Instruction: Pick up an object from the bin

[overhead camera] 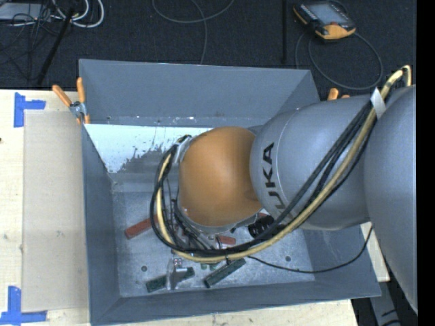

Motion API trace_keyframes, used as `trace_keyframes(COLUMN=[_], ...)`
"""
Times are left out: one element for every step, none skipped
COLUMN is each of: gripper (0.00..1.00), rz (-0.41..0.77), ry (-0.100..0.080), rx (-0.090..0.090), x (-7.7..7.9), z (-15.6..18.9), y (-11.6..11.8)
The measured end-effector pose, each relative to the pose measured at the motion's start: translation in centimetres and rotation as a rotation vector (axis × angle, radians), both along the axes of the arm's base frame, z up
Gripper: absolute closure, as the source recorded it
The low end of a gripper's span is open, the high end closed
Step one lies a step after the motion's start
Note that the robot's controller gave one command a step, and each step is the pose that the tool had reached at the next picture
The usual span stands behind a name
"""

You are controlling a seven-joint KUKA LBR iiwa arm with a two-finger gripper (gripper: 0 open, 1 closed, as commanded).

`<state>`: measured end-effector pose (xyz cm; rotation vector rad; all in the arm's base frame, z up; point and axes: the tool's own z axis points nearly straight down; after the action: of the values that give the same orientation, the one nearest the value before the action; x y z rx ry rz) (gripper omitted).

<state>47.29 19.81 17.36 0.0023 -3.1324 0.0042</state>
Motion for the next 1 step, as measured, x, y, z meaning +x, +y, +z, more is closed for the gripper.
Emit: trace_keyframes(gripper=[0.0], rz=[-0.003], ry=[-0.007], rx=[0.002], x=[0.2], z=[0.36], y=[-0.06])
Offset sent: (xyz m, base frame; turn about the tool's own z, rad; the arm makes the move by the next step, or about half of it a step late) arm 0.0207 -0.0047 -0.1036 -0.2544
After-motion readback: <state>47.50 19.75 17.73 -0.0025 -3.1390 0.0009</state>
